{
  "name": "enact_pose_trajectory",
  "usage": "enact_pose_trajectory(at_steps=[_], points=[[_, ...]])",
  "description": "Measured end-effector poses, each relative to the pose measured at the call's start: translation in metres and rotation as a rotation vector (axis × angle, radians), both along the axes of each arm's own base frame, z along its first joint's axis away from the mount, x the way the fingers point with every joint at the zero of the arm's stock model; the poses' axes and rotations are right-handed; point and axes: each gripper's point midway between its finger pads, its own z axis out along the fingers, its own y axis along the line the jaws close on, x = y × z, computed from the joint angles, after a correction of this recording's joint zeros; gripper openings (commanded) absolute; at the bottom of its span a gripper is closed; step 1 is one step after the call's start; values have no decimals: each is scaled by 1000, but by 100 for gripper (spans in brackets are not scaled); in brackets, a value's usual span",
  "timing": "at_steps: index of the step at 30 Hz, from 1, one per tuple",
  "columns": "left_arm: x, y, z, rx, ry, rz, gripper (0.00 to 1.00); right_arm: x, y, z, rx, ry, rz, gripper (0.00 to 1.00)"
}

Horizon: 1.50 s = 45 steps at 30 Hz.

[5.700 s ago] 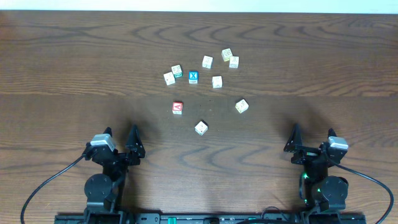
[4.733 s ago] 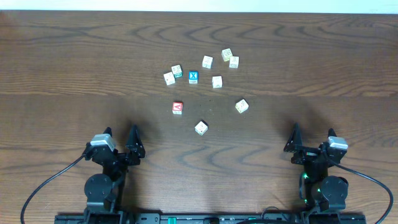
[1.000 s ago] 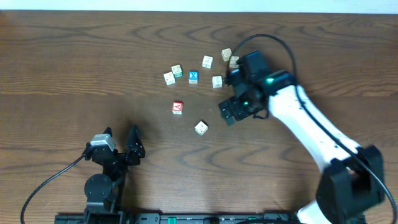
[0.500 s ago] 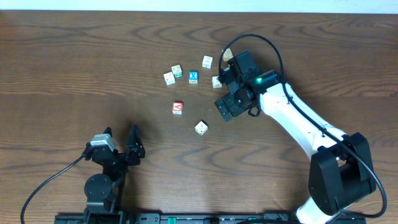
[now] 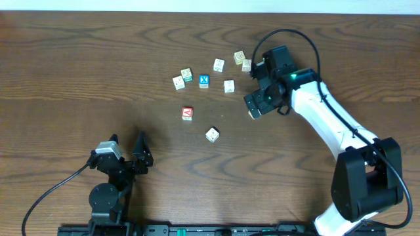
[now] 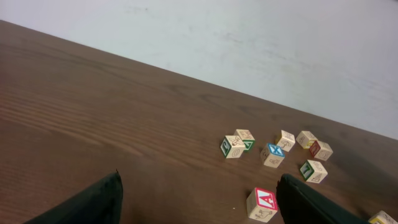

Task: Lift 3 blocks

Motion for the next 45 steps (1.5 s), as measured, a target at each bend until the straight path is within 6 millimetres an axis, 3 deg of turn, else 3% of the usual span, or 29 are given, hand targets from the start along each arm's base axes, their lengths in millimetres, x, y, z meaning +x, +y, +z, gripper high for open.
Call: enact_pose_trajectory(at_steps=[10,19,23,31,39,45], points=[[0,0,0,0,0,0,80,0,5,-5,41,20,6,94],[0,0,0,0,0,0,79,-10,6,-61,18,166,3,87],[0,0,0,0,0,0,80,-13,6,-71,12,195,2,80],[0,0,0,0,0,0,79,-11,13,-71,25,177,10,50],[0,0,0,0,0,0,80,-10,13,-70,28,177,5,29],[0,0,0,0,0,0,80,-12,12,-71,34,196,-61,23]])
